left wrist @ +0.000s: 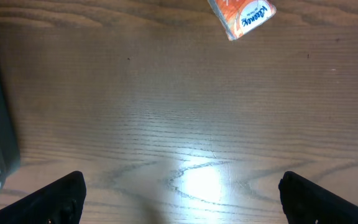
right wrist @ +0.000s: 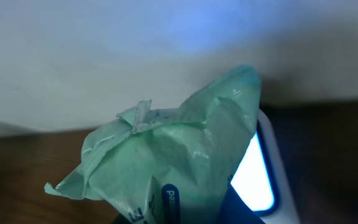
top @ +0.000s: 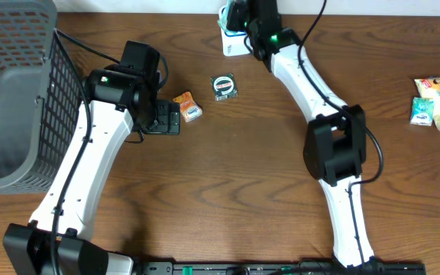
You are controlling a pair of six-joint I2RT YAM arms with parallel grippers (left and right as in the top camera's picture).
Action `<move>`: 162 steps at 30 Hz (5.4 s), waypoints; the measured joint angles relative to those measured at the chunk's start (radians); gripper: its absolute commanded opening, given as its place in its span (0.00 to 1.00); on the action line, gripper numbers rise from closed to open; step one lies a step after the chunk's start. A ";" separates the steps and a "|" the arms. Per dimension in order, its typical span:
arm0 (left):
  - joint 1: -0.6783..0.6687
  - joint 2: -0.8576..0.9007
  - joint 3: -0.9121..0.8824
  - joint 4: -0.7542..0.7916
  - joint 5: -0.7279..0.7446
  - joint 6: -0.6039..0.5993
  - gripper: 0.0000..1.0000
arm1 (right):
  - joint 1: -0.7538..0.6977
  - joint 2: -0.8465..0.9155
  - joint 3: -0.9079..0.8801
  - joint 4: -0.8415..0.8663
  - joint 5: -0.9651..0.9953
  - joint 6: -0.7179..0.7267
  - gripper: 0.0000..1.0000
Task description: Scan the item barcode
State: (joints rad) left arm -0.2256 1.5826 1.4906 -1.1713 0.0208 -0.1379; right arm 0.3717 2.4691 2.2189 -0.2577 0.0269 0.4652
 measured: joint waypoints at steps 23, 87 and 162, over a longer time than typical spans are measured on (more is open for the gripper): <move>0.000 0.000 0.000 -0.001 0.000 0.000 0.98 | -0.013 0.009 0.011 -0.171 0.164 -0.132 0.01; 0.000 0.000 0.000 0.000 0.000 0.000 0.98 | -0.591 -0.185 -0.242 -0.755 0.011 -0.304 0.51; 0.000 0.000 0.000 0.000 0.000 0.000 0.98 | 0.167 -0.024 -0.217 -0.470 0.068 -0.216 0.56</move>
State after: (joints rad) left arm -0.2256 1.5826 1.4906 -1.1717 0.0208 -0.1379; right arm 0.5388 2.4447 2.0022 -0.7280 0.0952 0.2493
